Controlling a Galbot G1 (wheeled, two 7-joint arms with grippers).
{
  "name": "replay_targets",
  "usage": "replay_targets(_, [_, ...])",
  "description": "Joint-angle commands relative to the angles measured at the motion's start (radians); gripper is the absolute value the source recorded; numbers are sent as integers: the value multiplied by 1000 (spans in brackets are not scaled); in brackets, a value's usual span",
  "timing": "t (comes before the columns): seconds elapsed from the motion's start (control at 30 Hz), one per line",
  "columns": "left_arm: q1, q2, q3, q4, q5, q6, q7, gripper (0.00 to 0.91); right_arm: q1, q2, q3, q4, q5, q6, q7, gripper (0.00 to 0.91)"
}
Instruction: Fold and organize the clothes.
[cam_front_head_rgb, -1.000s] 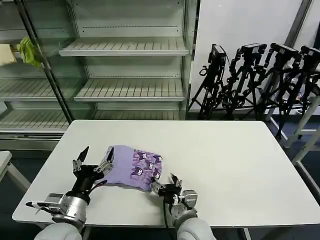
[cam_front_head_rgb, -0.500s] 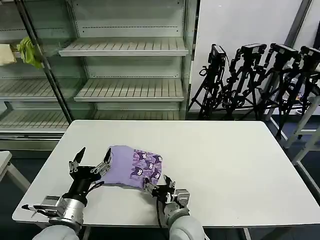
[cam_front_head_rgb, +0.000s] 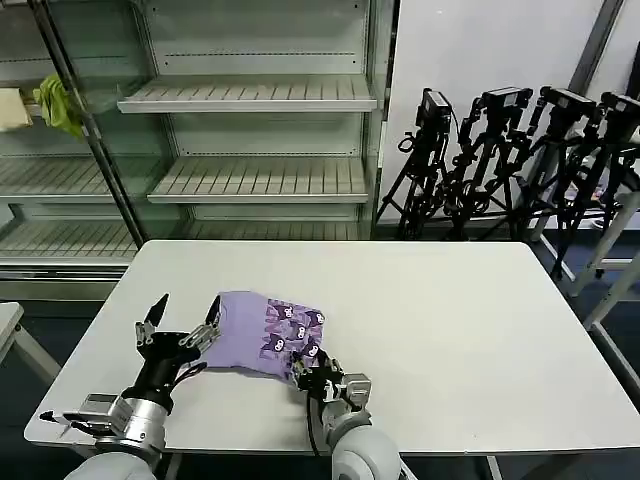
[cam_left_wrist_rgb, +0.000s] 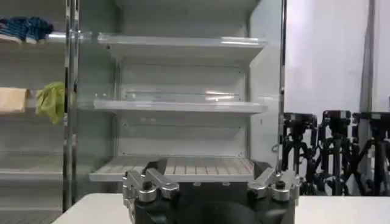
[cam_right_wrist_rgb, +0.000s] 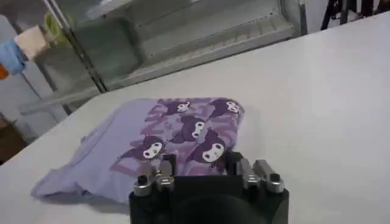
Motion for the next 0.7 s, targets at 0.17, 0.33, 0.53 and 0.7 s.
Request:
replay_targets(0.17, [0, -3, -1, 2, -1, -6, -1, 907, -4, -41, 11, 33, 5, -8, 4, 0])
replay_targets(0.33, [-1, -5, 1, 4, 0, -8, -2, 907, -19, -81, 28, 74, 6, -8, 4, 0])
replay_targets(0.53, [0, -11, 6, 0, 1, -8, -2, 907, -46, -169, 71, 152, 19, -9, 5, 0])
replay_targets(0.7, [4, -22, 18, -4, 5, -7, -2, 907, -68, -238, 136, 210, 27, -10, 4, 0])
